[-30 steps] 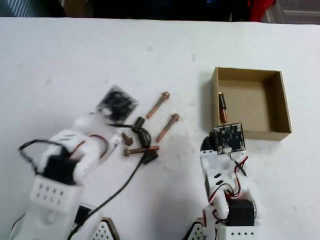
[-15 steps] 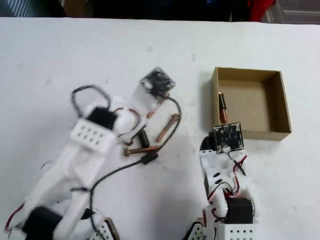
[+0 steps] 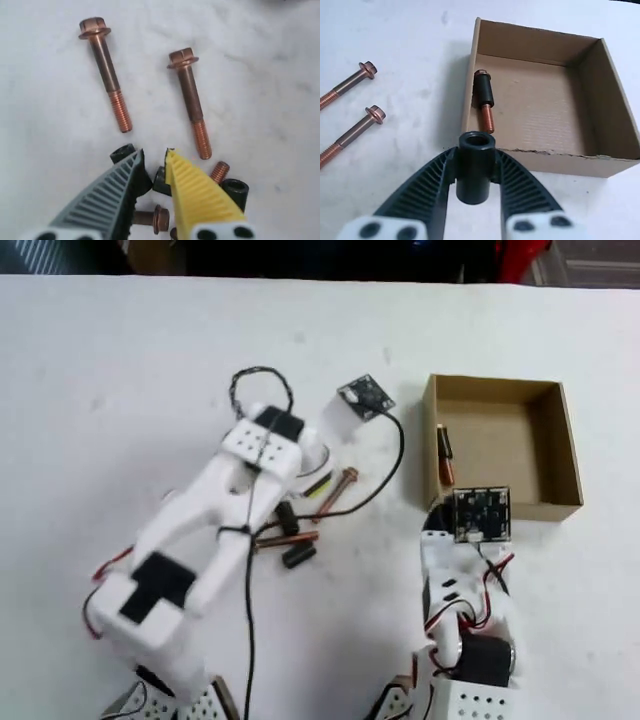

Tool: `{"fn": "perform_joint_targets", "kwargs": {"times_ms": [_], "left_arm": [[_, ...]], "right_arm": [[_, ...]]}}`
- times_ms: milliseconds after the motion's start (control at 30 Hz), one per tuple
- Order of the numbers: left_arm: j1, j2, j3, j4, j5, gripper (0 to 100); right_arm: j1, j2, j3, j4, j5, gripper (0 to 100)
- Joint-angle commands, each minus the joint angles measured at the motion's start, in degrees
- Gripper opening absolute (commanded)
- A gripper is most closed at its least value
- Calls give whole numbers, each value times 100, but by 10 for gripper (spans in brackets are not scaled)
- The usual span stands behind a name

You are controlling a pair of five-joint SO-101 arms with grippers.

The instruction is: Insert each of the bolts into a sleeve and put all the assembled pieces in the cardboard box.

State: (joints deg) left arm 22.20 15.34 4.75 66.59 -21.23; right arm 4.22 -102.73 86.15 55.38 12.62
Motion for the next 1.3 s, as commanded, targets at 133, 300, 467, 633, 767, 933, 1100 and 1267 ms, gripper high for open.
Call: {"fn": "perform_joint_targets", "kwargs": {"times_ms": [133,300,467,633,767,933,1100,1267], "left_arm": [[84,954,-1319,88,229,105],[259,1253,-1662,308,633,106],[365,1358,-1881,484,642,106],[532,1358,-1881,466,659,107],[602,1367,-1881,325,800,107],[585,1367,-1881,176,1284,154],[593,1376,-1881,193,1301,151],[593,1604,-1934,167,1301,151]], "right_arm": [[497,-57,9,-127,-62,17],[549,-57,9,-127,-62,17],[549,-57,9,-136,-62,17],[558,-57,9,-136,-62,17],[558,-57,9,-136,-62,17],[558,-57,9,-136,-62,17],[558,-57,9,-136,-62,17],[558,-57,9,-136,-62,17]]}}
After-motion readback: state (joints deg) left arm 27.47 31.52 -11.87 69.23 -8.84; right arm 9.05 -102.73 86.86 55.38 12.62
